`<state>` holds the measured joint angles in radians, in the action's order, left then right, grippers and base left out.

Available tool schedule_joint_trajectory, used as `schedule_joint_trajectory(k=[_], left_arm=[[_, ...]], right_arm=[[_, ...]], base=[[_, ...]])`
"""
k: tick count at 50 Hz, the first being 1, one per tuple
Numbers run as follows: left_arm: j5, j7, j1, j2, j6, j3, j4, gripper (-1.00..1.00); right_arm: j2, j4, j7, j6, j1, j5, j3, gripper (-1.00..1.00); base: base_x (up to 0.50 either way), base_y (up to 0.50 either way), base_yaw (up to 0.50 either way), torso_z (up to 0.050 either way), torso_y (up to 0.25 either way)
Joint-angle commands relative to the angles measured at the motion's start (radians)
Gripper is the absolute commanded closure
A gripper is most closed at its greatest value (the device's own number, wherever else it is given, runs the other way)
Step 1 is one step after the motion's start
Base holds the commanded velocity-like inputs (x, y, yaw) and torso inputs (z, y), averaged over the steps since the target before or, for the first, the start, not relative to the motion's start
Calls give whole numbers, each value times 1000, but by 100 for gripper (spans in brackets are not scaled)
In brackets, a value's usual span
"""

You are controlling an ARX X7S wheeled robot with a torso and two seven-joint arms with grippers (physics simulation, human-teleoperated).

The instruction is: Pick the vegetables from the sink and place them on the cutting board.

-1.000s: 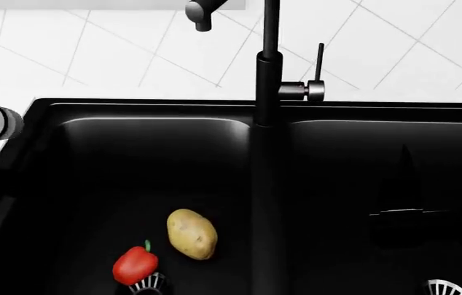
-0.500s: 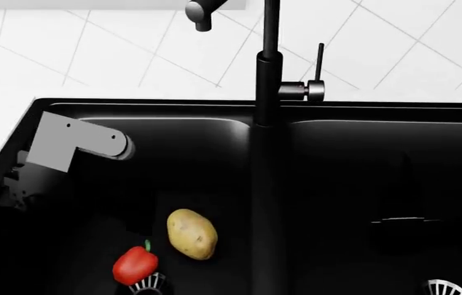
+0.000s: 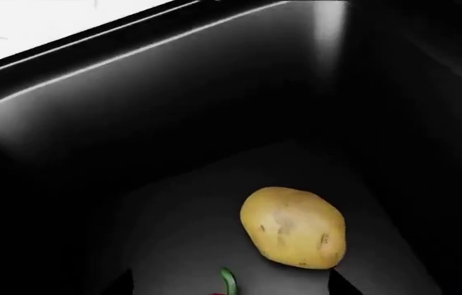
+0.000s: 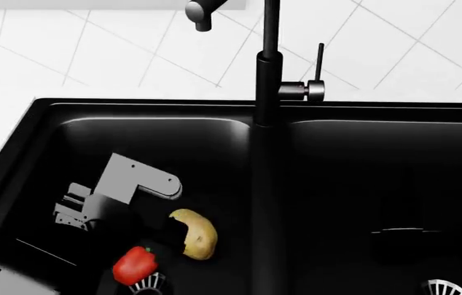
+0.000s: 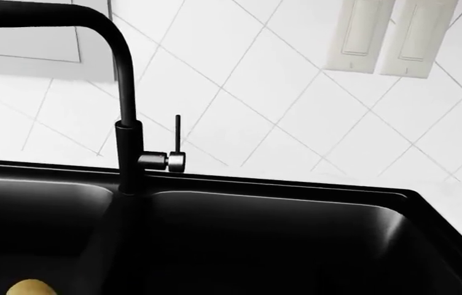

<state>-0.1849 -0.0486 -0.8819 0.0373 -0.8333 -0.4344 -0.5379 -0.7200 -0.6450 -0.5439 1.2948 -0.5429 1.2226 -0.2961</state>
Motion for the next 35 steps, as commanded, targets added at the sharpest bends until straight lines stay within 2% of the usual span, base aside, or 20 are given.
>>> schedule_joint_trajectory(k=[1,4,12,19,21,27,35], left_arm=[[-11,11,-68,-35,203,-106,-319,-100],[-71,0,-101,-34,236,-150,-408,-100],[-130,-3,-106,-35,249,-231,-457,-100],[-378,-21,-170,-37,388,-482,-636,-100],[-408,-5,-174,-36,461,-520,-653,-100],[-556,3,-206,-37,553,-625,-733,-100],[-638,-32,-211,-37,566,-751,-756,-100]], right_arm=[[11,5,32,-37,42,-40,14,-100],[5,1,24,-31,45,-23,0,-100],[8,3,30,-44,60,-33,7,-100],[8,1,32,-55,79,-38,4,-100],[9,3,36,-60,83,-45,11,-100],[9,5,22,-49,61,-30,22,-100],[8,7,19,-53,60,-29,28,-100]], base=[[0,0,0,0,0],[0,0,0,0,0],[0,0,0,0,0],[0,0,0,0,0],[0,0,0,0,0],[0,0,0,0,0],[0,0,0,0,-60]])
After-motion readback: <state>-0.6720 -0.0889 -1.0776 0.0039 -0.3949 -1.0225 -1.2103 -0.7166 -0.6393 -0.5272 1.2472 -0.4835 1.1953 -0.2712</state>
